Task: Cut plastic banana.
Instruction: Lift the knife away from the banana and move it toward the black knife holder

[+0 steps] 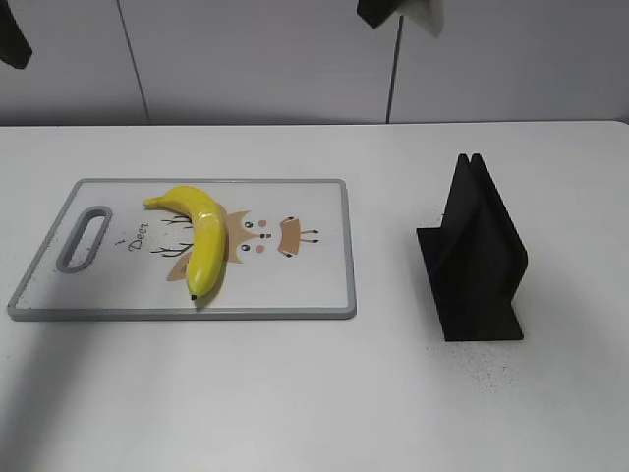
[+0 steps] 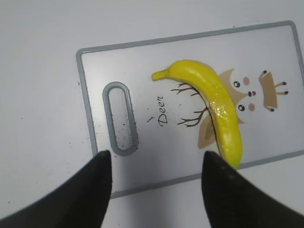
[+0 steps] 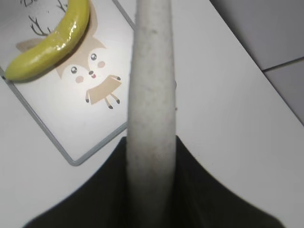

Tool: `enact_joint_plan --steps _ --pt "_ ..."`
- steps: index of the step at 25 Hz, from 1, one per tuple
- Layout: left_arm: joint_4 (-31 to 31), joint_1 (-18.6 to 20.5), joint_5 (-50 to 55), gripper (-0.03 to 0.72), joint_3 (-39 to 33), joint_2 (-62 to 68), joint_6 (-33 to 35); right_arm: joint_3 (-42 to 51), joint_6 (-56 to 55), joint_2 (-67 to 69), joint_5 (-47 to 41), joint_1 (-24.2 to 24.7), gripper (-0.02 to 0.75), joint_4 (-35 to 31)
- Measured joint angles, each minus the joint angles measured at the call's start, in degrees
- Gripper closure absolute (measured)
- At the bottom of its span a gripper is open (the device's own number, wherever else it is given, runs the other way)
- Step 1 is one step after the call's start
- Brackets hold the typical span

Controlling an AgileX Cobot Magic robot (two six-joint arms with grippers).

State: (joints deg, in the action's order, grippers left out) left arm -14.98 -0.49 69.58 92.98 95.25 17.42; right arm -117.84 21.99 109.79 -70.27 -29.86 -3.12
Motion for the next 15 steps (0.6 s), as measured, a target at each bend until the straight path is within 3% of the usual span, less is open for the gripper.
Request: enact_joint_plan --steps 7,15 --pt "1.59 0.00 0.06 0.099 -1.34 -8.42 -2.34 0.61 -16.82 -4.42 -0.12 0.00 0.577 -0.60" --pt "4.13 0.00 0.25 0.106 -18.72 -26.59 -2.46 14.46 -23.72 -14.76 -0.12 0.02 0.577 -2.08"
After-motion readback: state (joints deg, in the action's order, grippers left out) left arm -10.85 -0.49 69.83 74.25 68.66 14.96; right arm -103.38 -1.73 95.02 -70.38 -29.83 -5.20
